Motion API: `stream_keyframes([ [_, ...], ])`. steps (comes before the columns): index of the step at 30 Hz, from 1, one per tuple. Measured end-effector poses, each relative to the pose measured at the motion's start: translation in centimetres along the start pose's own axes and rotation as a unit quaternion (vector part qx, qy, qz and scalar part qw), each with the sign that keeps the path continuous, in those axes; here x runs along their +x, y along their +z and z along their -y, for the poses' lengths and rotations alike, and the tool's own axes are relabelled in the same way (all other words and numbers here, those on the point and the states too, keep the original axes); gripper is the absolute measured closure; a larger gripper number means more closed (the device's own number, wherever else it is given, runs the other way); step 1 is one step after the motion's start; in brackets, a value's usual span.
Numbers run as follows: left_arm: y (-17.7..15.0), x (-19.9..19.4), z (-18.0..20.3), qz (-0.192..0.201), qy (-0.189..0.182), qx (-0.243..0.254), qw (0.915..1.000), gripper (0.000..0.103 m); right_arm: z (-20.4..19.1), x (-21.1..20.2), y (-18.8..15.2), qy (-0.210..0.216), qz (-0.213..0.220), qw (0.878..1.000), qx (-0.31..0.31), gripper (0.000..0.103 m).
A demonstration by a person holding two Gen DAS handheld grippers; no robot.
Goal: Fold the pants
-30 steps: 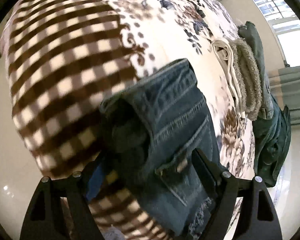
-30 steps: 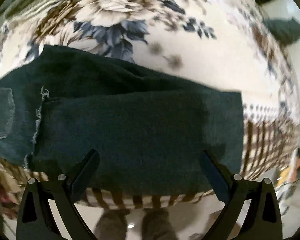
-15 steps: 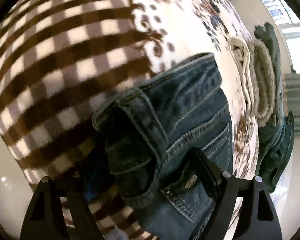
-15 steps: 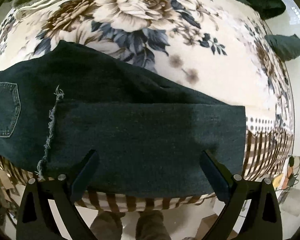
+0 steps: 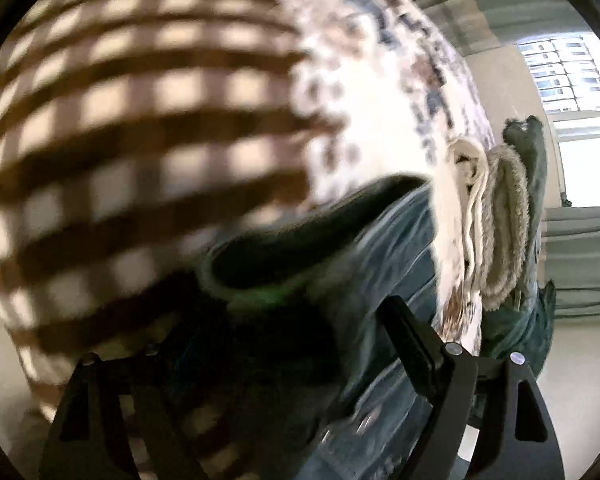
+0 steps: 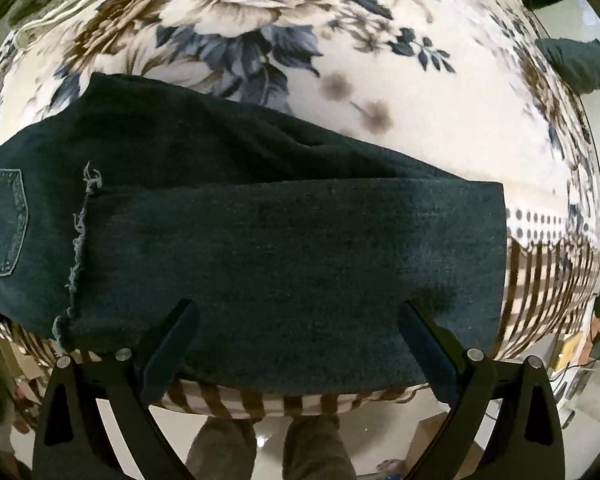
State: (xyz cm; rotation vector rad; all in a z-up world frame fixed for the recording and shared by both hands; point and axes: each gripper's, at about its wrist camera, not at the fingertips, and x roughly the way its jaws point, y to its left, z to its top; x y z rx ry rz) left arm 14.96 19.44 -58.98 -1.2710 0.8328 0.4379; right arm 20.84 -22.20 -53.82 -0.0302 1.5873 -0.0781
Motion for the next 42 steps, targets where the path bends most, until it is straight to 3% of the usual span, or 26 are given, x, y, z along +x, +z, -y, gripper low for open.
stream_keyframes([
  [1,0.1,-0.1,0.8,0.011,-0.001,0.009,0.9999,0.037,0.1,0.0,0.0,0.002,0.0,1.0,0.002,0.002],
  [3,0.0,-0.3,2.2,0.016,-0.017,0.031,0.9992,0.051,0.0,0.0,0.0,0.001,-0.001,1.0,0.0,0.002],
  [6,-0.1,0.1,3.3,0.02,-0.013,0.066,0.9975,0.052,0.1,0.1,0.2,0.003,-0.003,1.0,-0.003,0.002],
  [9,0.7,1.7,1.5,-0.001,-0.011,0.029,0.9995,0.047,0.3,0.4,0.3,0.005,-0.007,1.0,-0.006,0.002],
  [12,1.2,2.3,0.0,-0.013,-0.042,0.004,0.999,0.045,0.5,0.6,0.3,0.01,-0.01,1.0,0.0,0.002],
  [14,1.2,2.1,0.4,-0.009,-0.038,0.012,0.9992,0.049,0.6,0.7,0.3,0.011,-0.01,1.0,0.003,0.002],
  [16,0.9,1.6,1.3,0.003,-0.038,0.028,0.9989,0.069,0.9,1.0,0.4,0.014,-0.014,1.0,0.009,0.002],
  [18,0.4,0.8,2.6,0.016,-0.041,0.064,0.997,0.078,1.5,1.1,0.5,0.018,-0.014,1.0,0.018,0.002],
  [22,-1.6,-2.9,7.4,0.052,-0.056,0.152,0.9854,0.08,3.2,0.8,0.3,0.02,0.002,0.999,0.036,0.002],
  [24,-3.4,-5.1,10.1,0.059,-0.069,0.198,0.9759,0.08,4.5,0.7,0.0,0.028,0.008,0.998,0.049,0.002],
  [27,-7.8,-8.4,15.0,0.053,-0.094,0.287,0.9517,0.08,7.2,0.5,-0.7,0.04,0.016,0.997,0.071,0.002],
  [32,-16.9,-11.5,20.4,0.023,-0.124,0.389,0.9127,0.08,12.8,0.0,-2.1,0.053,0.023,0.993,0.1,0.002],
  [39,-32.9,-8.2,24.6,-0.066,-0.122,0.501,0.8544,0.081,22.9,-0.6,-3.9,0.038,0.036,0.989,0.137,0.002],
  [42,-39.8,-4.8,24.4,-0.113,-0.099,0.547,0.8235,0.081,28.3,-0.2,-4.8,0.027,0.038,0.985,0.166,0.002],
])
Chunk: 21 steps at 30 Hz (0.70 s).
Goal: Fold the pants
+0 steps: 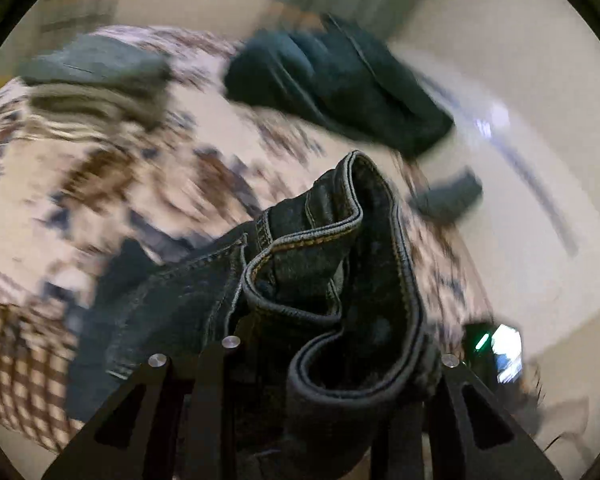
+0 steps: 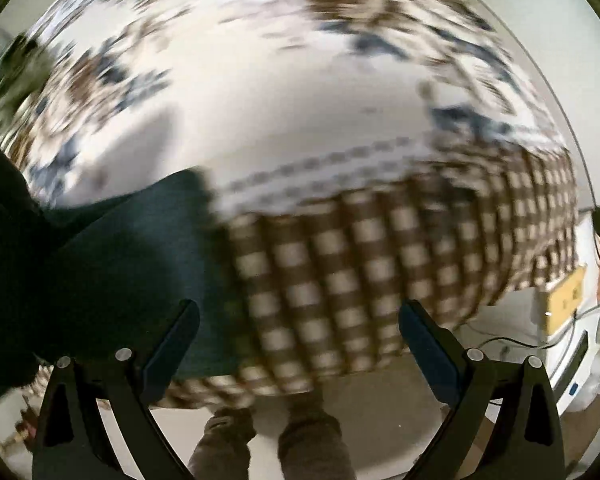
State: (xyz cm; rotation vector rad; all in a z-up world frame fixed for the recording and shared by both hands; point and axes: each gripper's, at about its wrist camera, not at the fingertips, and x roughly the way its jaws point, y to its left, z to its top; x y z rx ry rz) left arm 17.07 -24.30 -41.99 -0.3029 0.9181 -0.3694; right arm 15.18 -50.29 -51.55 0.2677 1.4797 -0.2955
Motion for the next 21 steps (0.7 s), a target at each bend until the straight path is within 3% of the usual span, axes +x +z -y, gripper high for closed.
stream_keyframes([
  [7,-4.0,8.3,3.5,-0.091,0.032,0.043,0.9945,0.081,8.7,1.8,1.5,-0.015,-0.003,0.999,0.049,0.002],
  [11,-4.5,10.4,4.4,-0.142,0.069,0.04,0.9866,0.079,11.6,2.6,1.4,0.012,-0.007,0.998,0.068,0.002],
  [14,-3.7,10.0,5.5,-0.161,0.099,0.041,0.9811,0.067,13.1,2.9,1.5,0.062,-0.008,0.995,0.08,0.002],
  [15,-3.6,9.7,5.8,-0.17,0.096,0.036,0.9801,0.056,13.4,2.9,1.5,0.076,-0.008,0.994,0.085,0.002],
  [17,-3.0,8.9,6.0,-0.185,0.077,0.016,0.9796,0.046,13.7,2.8,1.7,0.114,-0.008,0.989,0.093,0.002],
  [18,-2.5,8.2,6.1,-0.184,0.065,0.008,0.9807,0.037,13.7,2.7,1.8,0.136,-0.009,0.986,0.097,0.002],
  [21,-0.6,5.6,5.6,-0.164,0.045,-0.008,0.9855,0.024,13.0,2.5,2.3,0.201,-0.014,0.973,0.11,0.002],
])
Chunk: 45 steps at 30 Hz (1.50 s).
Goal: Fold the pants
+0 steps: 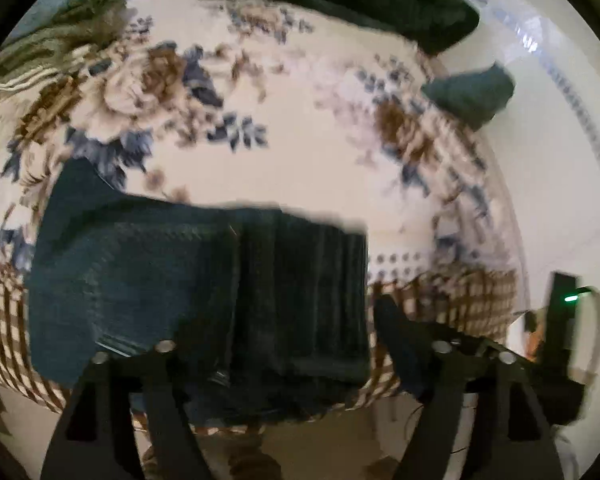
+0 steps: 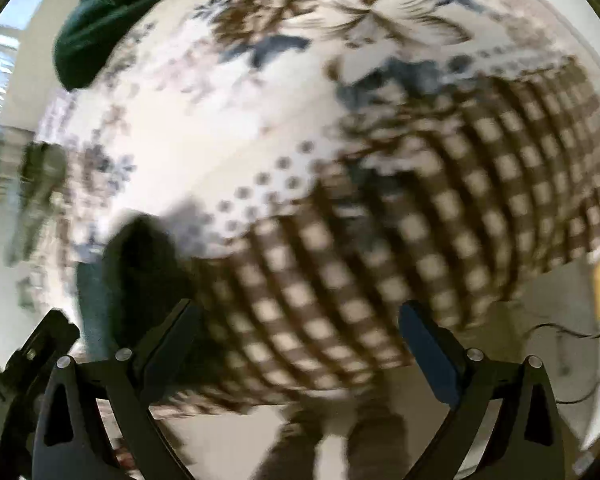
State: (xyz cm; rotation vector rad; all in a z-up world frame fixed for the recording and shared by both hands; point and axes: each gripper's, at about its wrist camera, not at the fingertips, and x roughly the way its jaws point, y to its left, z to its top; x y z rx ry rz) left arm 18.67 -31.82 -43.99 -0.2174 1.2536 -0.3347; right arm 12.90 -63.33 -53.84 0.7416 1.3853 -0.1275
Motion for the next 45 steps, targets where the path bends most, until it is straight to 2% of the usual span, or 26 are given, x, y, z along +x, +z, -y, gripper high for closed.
stream_keyframes([
  [2,0.9,-1.9,-1.4,0.013,-0.006,-0.007,0.9999,0.016,-1.3,0.8,0.4,0.044,-0.014,0.999,0.005,0.002],
  [5,1.9,-4.0,-5.4,0.03,0.033,-0.025,0.9987,0.015,-3.8,3.1,0.3,0.095,-0.049,0.994,-0.003,0.002],
  [9,2.5,-4.4,-12.2,0.033,0.127,-0.05,0.9901,0.015,-6.3,7.1,0.2,0.13,-0.095,0.987,-0.011,0.002],
  [12,2.1,-3.7,-16.9,0.021,0.152,-0.084,0.9845,0.015,-7.1,10.8,0.1,0.122,-0.148,0.981,0.006,0.004],
  [14,1.8,-2.9,-19.4,0.01,0.15,-0.113,0.9822,0.015,-7.2,11.1,-0.1,0.129,-0.136,0.982,0.017,0.045],
  [15,1.8,-2.5,-20.2,0.007,0.149,-0.123,0.9812,0.015,-7.5,10.9,-0.1,0.139,-0.133,0.981,0.012,0.082],
  [18,2.3,-1.5,-21.7,0.002,0.136,-0.14,0.9808,0.015,-9.6,8.5,-0.4,0.11,-0.097,0.989,-0.028,0.092],
  [19,2.6,-1.0,-22.1,-0.001,0.126,-0.147,0.9811,0.015,-10.4,7.0,-0.4,0.098,-0.076,0.991,-0.054,0.093],
  [21,3.3,-0.3,-22.6,-0.003,0.108,-0.159,0.9813,0.015,-10.7,5.4,-0.4,0.085,-0.061,0.992,-0.071,0.093],
  [24,5.0,1.5,-23.3,-0.016,0.08,-0.175,0.9812,0.015,-8.9,4.9,0.5,0.042,-0.054,0.996,-0.064,0.093],
  [27,6.9,4.1,-24.0,-0.033,0.051,-0.195,0.9789,0.015,-6.3,6.2,0.9,0.067,-0.088,0.994,-0.028,0.09],
  [29,8.3,6.6,-24.5,-0.053,0.025,-0.202,0.9776,0.015,-4.9,6.7,0.9,0.088,-0.097,0.991,-0.002,0.072],
  [30,8.7,7.3,-24.5,-0.055,0.014,-0.2,0.9781,0.017,-4.5,6.9,0.9,0.086,-0.101,0.991,0.004,0.053],
  [31,9.2,7.9,-24.5,-0.051,0.0,-0.193,0.9799,0.031,-3.9,6.9,0.9,0.081,-0.104,0.991,0.011,0.042],
  [32,9.5,8.1,-24.4,-0.045,-0.006,-0.182,0.9822,0.048,-3.5,6.9,0.7,0.085,-0.106,0.99,0.019,0.041],
  [33,9.9,8.2,-24.2,-0.043,-0.008,-0.168,0.9848,0.084,-3.1,7.0,0.4,0.098,-0.113,0.988,0.028,0.04],
  [36,10.2,8.4,-24.4,-0.046,-0.002,-0.147,0.988,0.089,-2.7,7.8,-0.9,0.091,-0.136,0.986,0.028,0.043],
  [37,10.1,8.5,-25.0,-0.048,0.0,-0.15,0.9875,0.09,-3.0,7.8,-1.3,0.076,-0.122,0.99,0.01,0.053],
  [38,10.1,8.7,-25.6,-0.051,-0.004,-0.157,0.9863,0.091,-3.2,7.9,-1.6,0.056,-0.115,0.992,-0.006,0.056],
  [39,10.0,8.8,-26.3,-0.054,-0.011,-0.167,0.9844,0.093,-3.2,8.0,-1.7,0.033,-0.112,0.993,-0.017,0.056],
  [41,10.0,8.5,-26.6,-0.054,-0.015,-0.165,0.9846,0.092,-3.4,8.2,-1.8,0.018,-0.11,0.994,-0.011,0.056],
  [42,10.1,8.0,-26.2,-0.052,-0.004,-0.15,0.9873,0.09,-3.9,8.2,-1.8,0.013,-0.109,0.994,-0.013,0.054],
  [43,10.2,7.2,-25.4,-0.048,0.016,-0.129,0.9904,0.089,-4.3,8.0,-1.9,0.011,-0.107,0.994,-0.011,0.049],
  [45,9.9,5.4,-23.7,-0.038,0.049,-0.095,0.9936,0.088,-4.7,6.8,-2.5,0.015,-0.102,0.995,0.01,0.047],
])
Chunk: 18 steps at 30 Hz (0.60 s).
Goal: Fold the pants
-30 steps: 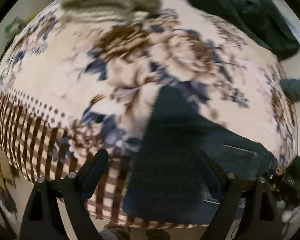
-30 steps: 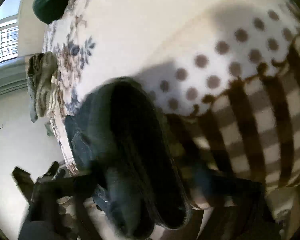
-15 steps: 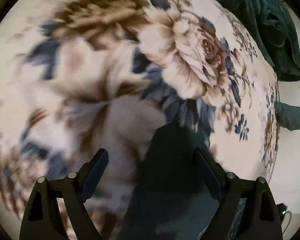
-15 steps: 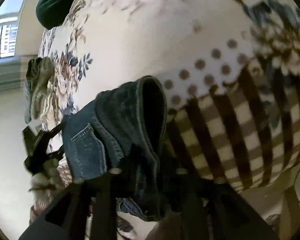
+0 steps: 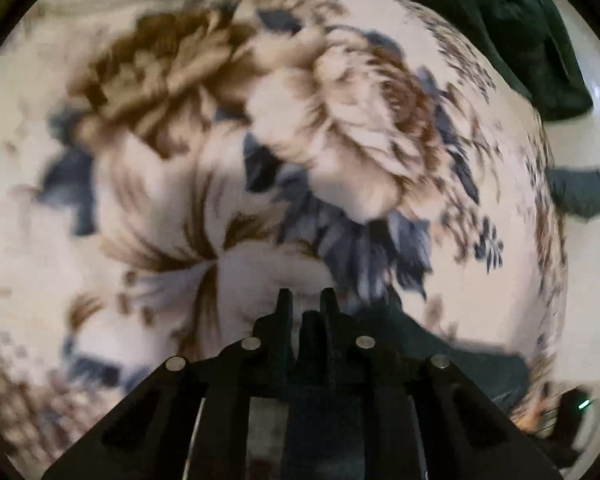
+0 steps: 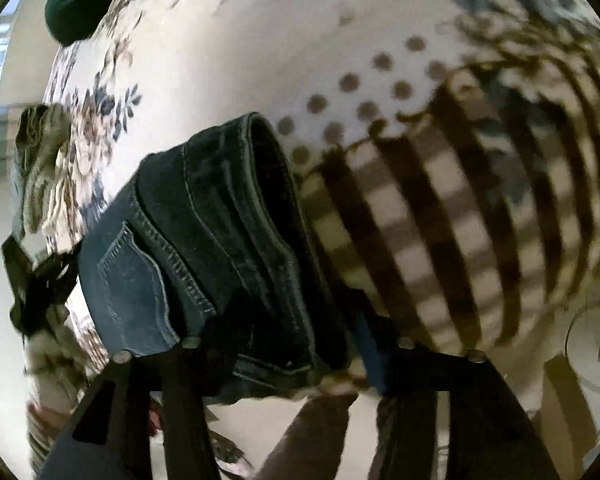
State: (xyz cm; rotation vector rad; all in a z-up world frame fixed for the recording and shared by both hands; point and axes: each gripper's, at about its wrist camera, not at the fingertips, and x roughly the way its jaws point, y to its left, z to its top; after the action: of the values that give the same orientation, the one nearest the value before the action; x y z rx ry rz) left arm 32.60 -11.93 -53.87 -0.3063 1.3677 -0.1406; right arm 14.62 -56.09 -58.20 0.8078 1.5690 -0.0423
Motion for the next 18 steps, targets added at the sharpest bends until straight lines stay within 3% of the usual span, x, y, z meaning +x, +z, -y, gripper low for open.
stream_keyframes([
  [2,-1.3,-2.4,1.5,0.022,0.042,0.03,0.9984,0.075,-0.1,-1.2,-0.9,0.016,0.006,1.0,0.018,0.047],
  [4,-3.4,-4.1,3.1,0.03,0.079,0.06,0.9947,0.048,0.2,-2.1,-1.9,0.027,0.006,0.999,0.039,0.047],
  [6,-5.3,-4.9,4.2,0.039,0.101,0.082,0.9907,0.038,0.5,-2.0,-3.1,0.043,0.001,0.996,0.072,0.047],
  [9,-8.7,-5.0,6.0,0.039,0.133,0.114,0.9838,0.038,0.5,-1.0,-3.8,0.051,0.003,0.995,0.085,0.05],
  [10,-9.7,-4.9,6.3,0.035,0.137,0.113,0.9835,0.038,0.5,-0.8,-3.9,0.05,0.007,0.995,0.087,0.061],
  [14,-12.0,-4.3,7.0,0.02,0.133,0.106,0.9853,0.038,-0.5,-1.1,-4.6,0.007,0.038,0.997,0.062,0.072],
  [15,-12.4,-4.0,7.2,0.018,0.131,0.107,0.9855,0.038,-0.9,-1.4,-4.8,-0.003,0.04,0.997,0.059,0.08],
  [18,-13.2,-3.6,7.2,0.011,0.131,0.106,0.9856,0.038,-2.0,-3.1,-5.3,-0.001,0.053,0.997,0.049,0.083],
])
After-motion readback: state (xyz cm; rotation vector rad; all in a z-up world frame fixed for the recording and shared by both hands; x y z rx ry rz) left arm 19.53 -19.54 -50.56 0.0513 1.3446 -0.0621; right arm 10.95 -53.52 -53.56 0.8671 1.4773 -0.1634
